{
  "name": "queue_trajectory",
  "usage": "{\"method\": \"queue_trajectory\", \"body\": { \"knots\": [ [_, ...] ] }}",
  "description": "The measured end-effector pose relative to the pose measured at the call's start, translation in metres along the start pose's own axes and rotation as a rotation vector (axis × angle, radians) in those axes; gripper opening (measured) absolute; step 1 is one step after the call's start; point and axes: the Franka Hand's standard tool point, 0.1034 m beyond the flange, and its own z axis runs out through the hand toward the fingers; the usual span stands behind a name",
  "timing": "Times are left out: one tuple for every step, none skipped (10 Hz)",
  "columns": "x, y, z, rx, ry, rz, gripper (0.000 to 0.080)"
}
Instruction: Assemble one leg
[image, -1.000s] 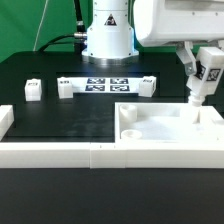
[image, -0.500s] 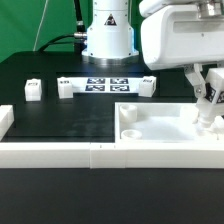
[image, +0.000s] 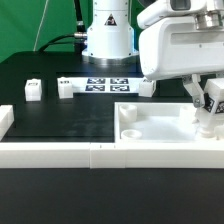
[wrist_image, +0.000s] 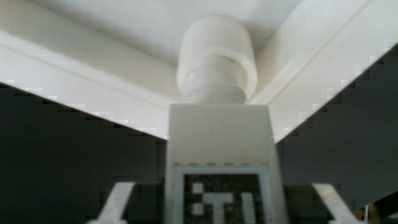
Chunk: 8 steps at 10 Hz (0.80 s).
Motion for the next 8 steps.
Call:
{"method": "queue_trajectory", "body": {
  "knots": [
    [-0.0008, -0.0013, 0.0013, 0.002, -0.001, -0.001, 0.0287],
    [-0.0034, -0.0014, 0.0038, 0.003, -0.005, 0.001, 0.0287],
    [-0.0064, 0.0001, 0.0057, 0.004, -0.009, 0.005, 0.0287],
    [-0.0076, 0.0008, 0.006, 0.004, -0.012, 0.011, 0.0287],
    [-0.0084, 0.0027, 0.0058, 0.004, -0.013, 0.019, 0.0287],
    [-0.0089, 0.0019, 0.0057, 0.004, -0.011, 0.041, 0.0287],
    [-0.0093, 0.0031, 0.0059, 0.003, -0.006, 0.05, 0.0287],
    [-0.0095, 0.0048, 0.006, 0.004, -0.002, 0.055, 0.0287]
  ]
}}
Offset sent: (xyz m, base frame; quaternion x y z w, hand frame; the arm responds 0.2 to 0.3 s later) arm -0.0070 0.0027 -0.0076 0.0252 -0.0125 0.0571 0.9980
